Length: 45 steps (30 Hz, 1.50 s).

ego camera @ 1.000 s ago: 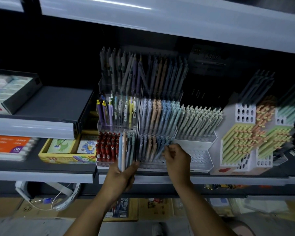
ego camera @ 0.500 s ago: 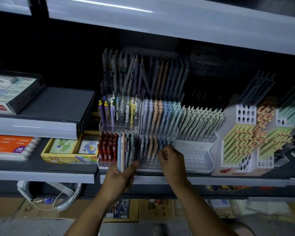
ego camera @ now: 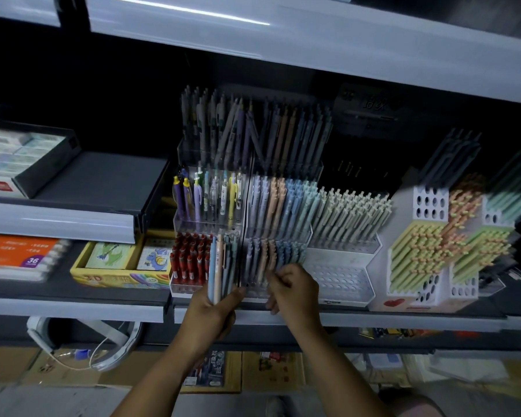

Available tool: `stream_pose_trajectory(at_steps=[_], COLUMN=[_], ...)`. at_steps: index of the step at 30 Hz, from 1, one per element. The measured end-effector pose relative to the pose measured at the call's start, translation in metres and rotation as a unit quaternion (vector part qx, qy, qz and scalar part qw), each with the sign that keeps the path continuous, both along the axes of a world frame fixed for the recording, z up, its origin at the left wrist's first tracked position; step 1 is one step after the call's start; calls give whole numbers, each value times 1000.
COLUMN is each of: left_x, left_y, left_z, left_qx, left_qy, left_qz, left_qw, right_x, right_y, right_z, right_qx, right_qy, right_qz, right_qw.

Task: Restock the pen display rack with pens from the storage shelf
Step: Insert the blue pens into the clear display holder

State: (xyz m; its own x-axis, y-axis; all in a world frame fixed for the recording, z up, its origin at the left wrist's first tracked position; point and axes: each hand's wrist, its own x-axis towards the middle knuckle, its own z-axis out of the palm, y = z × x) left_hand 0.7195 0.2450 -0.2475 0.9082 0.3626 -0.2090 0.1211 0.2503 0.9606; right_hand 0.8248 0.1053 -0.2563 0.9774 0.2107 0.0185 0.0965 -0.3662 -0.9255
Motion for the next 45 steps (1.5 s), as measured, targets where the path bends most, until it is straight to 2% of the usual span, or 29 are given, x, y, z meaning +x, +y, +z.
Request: stream_pose_trajectory(at_steps=[3,8,12,17,20,23,25,27,29,34,37,41,45], left_x=[3,8,10,10,9,7,7,7,6,2,2,2,1], left_y=[-4,-11,-12,-15,-15,-14,-14,-13,-10,-1,3,6,8], left_z=[1,-1,-5,-6,-6,-4,0,3,5,3,2,3,1], left_qx=[21,22,34,43,41,20,8,-5,-15,-55,-75,-83,-83], left_qy=[-6,11,14,16,16,20,14,13,16,23,17,16,11], left_qz=[-14,3,-8,-21,-26,-18,-11,-4,0,10,20,39,35], left_qw=[1000,1000,999,999,999,999,1000,1000,1000,998,997,996,996], right_x=[-12,-20,-24,-23,-21,-18,-16,-14,-13,3,15,19,21], right_y=[11,20,23,28,26,24,22,21,18,4,-10,-17,-17], right_z=[19,42,45,42,45,48,48,46,44,38,33,22,8], right_qx=[21,83,69,51,63,139,216,250,261,327,280,185,101], right_qy=[-15,-50,-56,-44,-3,62,117,147,140,90,32,-45,-112], right_qz=[75,118,150,118,102,90,69,60,45,-82,-121,-106,-81], right_qw=[997,988,985,991,993,984,967,955,954,937,952,976,985])
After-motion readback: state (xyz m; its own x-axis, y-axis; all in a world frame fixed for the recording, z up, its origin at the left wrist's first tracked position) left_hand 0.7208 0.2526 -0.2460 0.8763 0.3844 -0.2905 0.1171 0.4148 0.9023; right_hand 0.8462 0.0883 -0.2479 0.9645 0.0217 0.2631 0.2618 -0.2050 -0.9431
